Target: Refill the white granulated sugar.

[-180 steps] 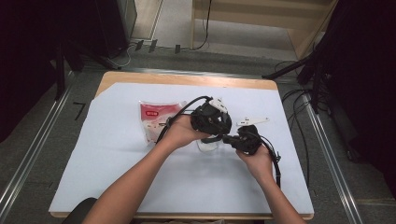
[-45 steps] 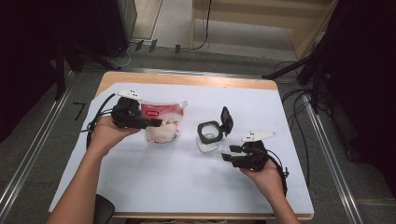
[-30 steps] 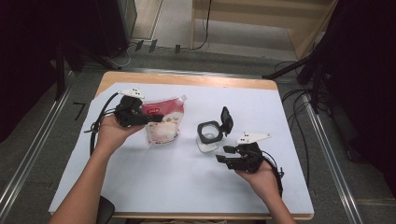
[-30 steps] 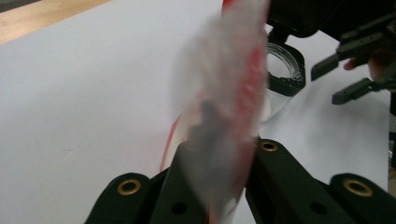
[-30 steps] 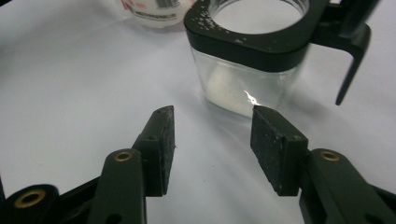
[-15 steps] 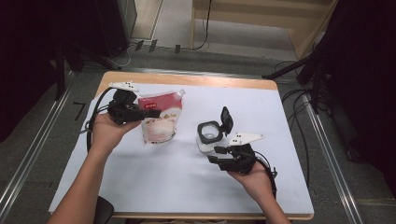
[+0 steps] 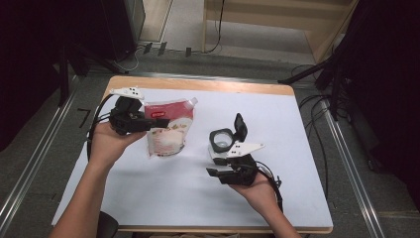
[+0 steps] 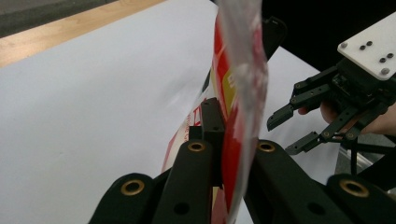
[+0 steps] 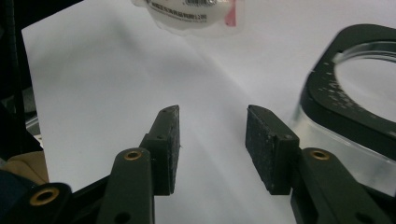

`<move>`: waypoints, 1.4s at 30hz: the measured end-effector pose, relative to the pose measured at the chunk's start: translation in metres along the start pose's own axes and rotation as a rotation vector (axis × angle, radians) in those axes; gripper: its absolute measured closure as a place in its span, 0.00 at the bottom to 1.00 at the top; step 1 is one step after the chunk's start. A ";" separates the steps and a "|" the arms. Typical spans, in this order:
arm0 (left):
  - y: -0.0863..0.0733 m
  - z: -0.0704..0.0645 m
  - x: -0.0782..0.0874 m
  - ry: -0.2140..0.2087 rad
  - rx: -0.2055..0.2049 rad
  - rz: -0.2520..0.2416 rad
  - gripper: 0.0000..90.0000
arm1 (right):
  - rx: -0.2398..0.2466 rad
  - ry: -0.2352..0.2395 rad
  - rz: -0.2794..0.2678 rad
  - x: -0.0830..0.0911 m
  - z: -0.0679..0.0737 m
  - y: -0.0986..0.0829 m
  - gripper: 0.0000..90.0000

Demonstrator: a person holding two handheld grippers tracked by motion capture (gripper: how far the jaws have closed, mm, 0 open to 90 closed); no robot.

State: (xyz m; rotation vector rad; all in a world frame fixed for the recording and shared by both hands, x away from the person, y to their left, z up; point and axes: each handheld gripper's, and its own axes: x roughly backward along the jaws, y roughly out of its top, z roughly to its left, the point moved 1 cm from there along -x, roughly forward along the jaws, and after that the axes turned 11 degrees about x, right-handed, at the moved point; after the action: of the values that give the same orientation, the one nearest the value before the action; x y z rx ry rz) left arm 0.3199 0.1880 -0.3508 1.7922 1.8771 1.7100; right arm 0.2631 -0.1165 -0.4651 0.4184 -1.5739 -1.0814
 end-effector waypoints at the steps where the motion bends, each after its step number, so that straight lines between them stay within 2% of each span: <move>1: -0.001 -0.001 -0.001 0.007 0.001 0.007 1.00 | -0.001 0.007 0.004 -0.003 0.002 0.002 0.62; 4: -0.002 -0.002 0.000 0.014 0.004 0.017 1.00 | 0.012 0.012 0.009 -0.009 0.005 0.004 0.62; 8: -0.004 -0.004 0.003 0.001 0.006 -0.006 1.00 | 0.034 0.023 0.020 -0.019 0.009 0.007 0.62; 14: -0.005 -0.010 0.007 -0.012 0.017 -0.004 1.00 | 0.048 0.032 0.016 -0.033 0.015 0.011 0.62; 18: -0.006 -0.012 0.007 -0.014 0.025 0.011 1.00 | 0.023 0.022 0.036 -0.042 0.016 0.013 0.62; 23: -0.006 -0.015 0.007 -0.024 0.020 0.018 1.00 | 0.019 0.030 0.027 -0.057 0.018 0.018 0.62; 33: -0.005 -0.019 0.007 -0.049 0.026 0.026 1.00 | 0.029 -0.014 0.042 -0.083 0.020 0.018 0.62; 35: -0.005 -0.019 0.008 -0.042 0.034 0.026 1.00 | 0.024 -0.033 0.035 -0.087 0.018 0.018 0.62; 42: -0.003 -0.022 0.010 -0.060 0.063 0.048 1.00 | -0.007 -0.057 -0.009 -0.104 0.013 0.015 0.60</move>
State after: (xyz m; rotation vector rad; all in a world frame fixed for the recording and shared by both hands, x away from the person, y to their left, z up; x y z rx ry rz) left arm 0.3004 0.1818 -0.3386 1.9044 1.8997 1.6092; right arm 0.2874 -0.0256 -0.5130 0.3931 -1.6197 -1.1137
